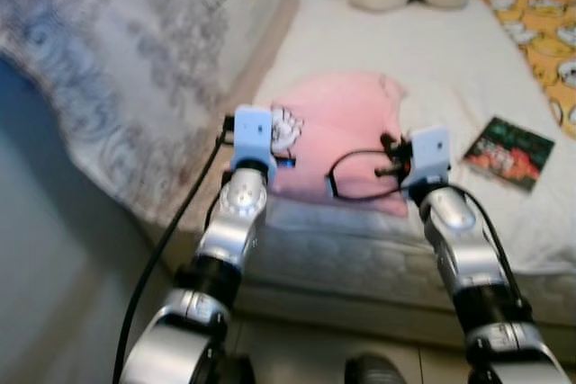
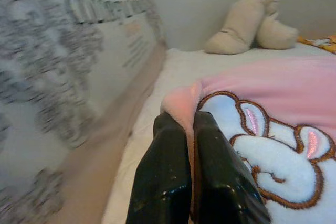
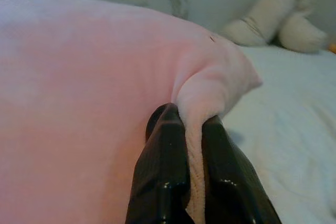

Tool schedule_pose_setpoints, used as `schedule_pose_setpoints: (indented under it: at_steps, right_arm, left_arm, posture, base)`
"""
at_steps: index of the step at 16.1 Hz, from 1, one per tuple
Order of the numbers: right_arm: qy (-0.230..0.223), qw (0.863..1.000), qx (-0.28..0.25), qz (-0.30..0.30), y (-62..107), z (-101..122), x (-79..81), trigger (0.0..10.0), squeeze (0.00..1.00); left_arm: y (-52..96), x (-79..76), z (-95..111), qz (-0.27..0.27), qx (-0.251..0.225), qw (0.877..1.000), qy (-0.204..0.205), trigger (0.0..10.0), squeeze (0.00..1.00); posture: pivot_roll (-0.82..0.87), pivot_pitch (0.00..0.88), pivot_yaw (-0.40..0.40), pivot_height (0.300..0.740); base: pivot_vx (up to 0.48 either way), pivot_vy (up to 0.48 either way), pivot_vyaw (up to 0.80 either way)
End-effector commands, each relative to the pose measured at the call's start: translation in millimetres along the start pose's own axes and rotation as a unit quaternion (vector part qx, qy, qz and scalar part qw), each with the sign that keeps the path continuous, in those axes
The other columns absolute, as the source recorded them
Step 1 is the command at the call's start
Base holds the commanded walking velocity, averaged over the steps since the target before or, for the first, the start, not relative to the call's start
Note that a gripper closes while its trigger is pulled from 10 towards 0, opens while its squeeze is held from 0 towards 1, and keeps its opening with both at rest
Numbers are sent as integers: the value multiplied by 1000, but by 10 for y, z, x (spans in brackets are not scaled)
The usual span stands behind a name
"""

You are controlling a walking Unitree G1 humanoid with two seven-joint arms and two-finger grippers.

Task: Clean up the room

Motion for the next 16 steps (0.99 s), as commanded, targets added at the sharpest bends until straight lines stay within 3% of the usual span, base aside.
schedule_pose_setpoints:
  at_steps: [1, 6, 9, 10, 13, 14, 16]
  right_arm:
    - [4, 1000, -13, -12, -11, 100, -48, 10000, 75]
    - [20, 1000, -8, -7, -76, 130, -52, 10000, 98]
    - [33, 999, 8, -1, -144, 123, -46, 10000, 59]
    - [59, 998, 32, 4, -218, 83, -53, 10000, 0]
    - [120, 990, 60, 36, -403, 128, 5, 10000, 0]
    - [127, 989, 68, 42, -427, 122, 15, 10000, 0]
    - [187, 975, 108, 53, -495, 32, 63, 10000, 0]
  left_arm:
    - [-65, 215, 54, 35, -3, 999, 5, 10000, 0]
    - [-113, 242, 65, 46, 2, 999, 12, 10000, 0]
    - [-170, 288, 94, 51, 2, 999, 12, 10000, 0]
    - [-207, 303, 79, 59, 7, 998, 9, 10000, 0]
    - [-266, 355, -78, 93, 62, 993, 40, 10000, 0]
    - [-274, 360, -100, 99, 73, 992, 35, 10000, 0]
    - [-306, 375, -143, 102, 93, 990, 19, 10000, 0]
  posture:
    - [-190, 0, 53, 697]
    - [-183, 0, 46, 697]
    - [-179, 0, 44, 697]
    - [-178, 0, 44, 697]
    - [-183, 0, 40, 697]
    - [-186, 9, 36, 697]
    - [-180, 32, 27, 697]
  base:
    - [480, 0, 0]
    - [480, 0, 697]
    - [480, 0, 396]
    - [480, 0, 0]
    - [480, 0, 0]
    - [0, 0, 0]
    - [0, 0, 0]
Point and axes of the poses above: a point about 5 cm out from each wrist's last joint towards the gripper, its own y axis pointing back from the gripper into the wrist, its own z axis along the axis of the wrist's last joint, x = y × z, the point moved 4 cm from there along -y, pointing out of the wrist towards the gripper, and after that the axes turned 12 degrees about -y, right-handed, at the moved point
